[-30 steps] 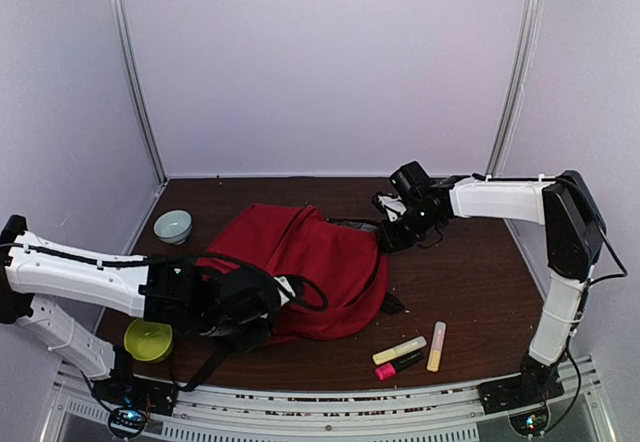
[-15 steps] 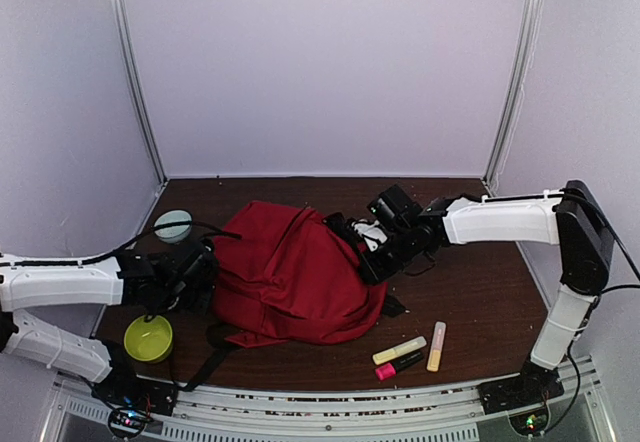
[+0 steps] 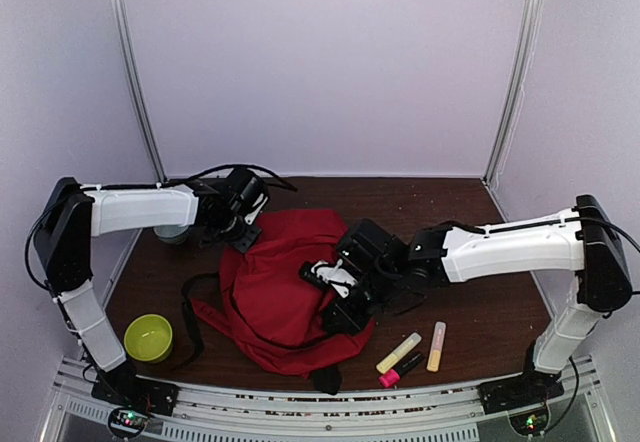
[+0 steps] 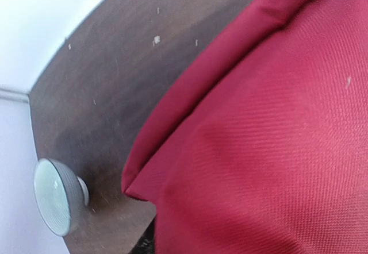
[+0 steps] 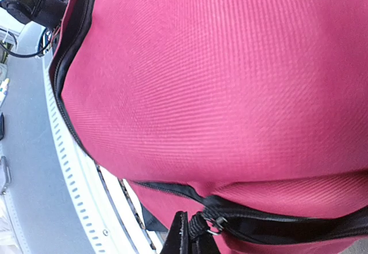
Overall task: Pack the student bag
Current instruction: Rotate the student bag at the center of the board, then hold the largest pocket of the student bag.
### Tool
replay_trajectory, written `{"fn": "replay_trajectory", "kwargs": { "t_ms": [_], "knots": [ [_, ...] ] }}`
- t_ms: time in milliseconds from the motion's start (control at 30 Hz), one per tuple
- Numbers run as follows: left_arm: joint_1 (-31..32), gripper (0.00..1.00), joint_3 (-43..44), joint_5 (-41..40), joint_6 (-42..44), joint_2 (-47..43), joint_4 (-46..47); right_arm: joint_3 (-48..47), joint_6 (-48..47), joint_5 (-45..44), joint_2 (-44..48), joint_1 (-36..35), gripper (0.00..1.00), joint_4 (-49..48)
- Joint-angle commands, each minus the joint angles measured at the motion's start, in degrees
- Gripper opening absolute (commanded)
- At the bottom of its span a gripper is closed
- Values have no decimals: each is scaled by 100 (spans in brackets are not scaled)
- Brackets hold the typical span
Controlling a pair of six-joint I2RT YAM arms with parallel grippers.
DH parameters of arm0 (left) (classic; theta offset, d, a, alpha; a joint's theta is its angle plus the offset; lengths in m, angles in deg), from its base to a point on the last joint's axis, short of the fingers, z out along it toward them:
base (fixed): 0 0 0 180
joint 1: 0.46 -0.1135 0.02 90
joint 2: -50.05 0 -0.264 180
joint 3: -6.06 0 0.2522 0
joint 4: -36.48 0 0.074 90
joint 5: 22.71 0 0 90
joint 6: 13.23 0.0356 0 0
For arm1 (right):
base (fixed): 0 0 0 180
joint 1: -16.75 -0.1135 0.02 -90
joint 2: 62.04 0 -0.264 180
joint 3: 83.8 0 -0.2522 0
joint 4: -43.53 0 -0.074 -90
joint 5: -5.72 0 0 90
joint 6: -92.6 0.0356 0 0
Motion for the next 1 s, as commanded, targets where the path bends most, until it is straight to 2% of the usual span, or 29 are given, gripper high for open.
{"fn": "replay_trajectory", "kwargs": {
  "t_ms": [0, 133, 233, 333, 433, 533, 633, 767, 967],
  "knots": [
    [-123, 33, 793, 286, 916, -182, 138, -548, 202, 131, -182, 16, 0, -117],
    [-70, 47, 630, 826, 1025, -1121, 642, -719, 125, 120, -176, 103, 0, 239],
    [353, 50, -420, 981, 1295, -2324, 1591, -561, 199, 179, -15, 265, 0, 434],
    [1352, 46, -1633, 532, 2151, -3452, 2392, -319, 250, 289, 101, 432, 0, 757],
    [2479, 39, -2352, 388, 2494, -4118, 2398, -49, 283, 341, 277, 520, 0, 983],
    [3511, 40, -2553, 592, 2490, -3972, 2042, 3, 316, 549, 380, 576, 0, 1336],
    [4502, 45, -2450, 306, 2734, -3336, 1674, 49, 240, 622, 464, 589, 0, 1787],
    [4797, 52, -1968, 357, 2892, -2251, 1032, 244, 190, 739, 505, 623, 0, 2010],
    [4814, 56, -1961, -666, 3258, -1529, 1109, 296, 266, 816, 652, 702, 0, 1960]
  ]
}}
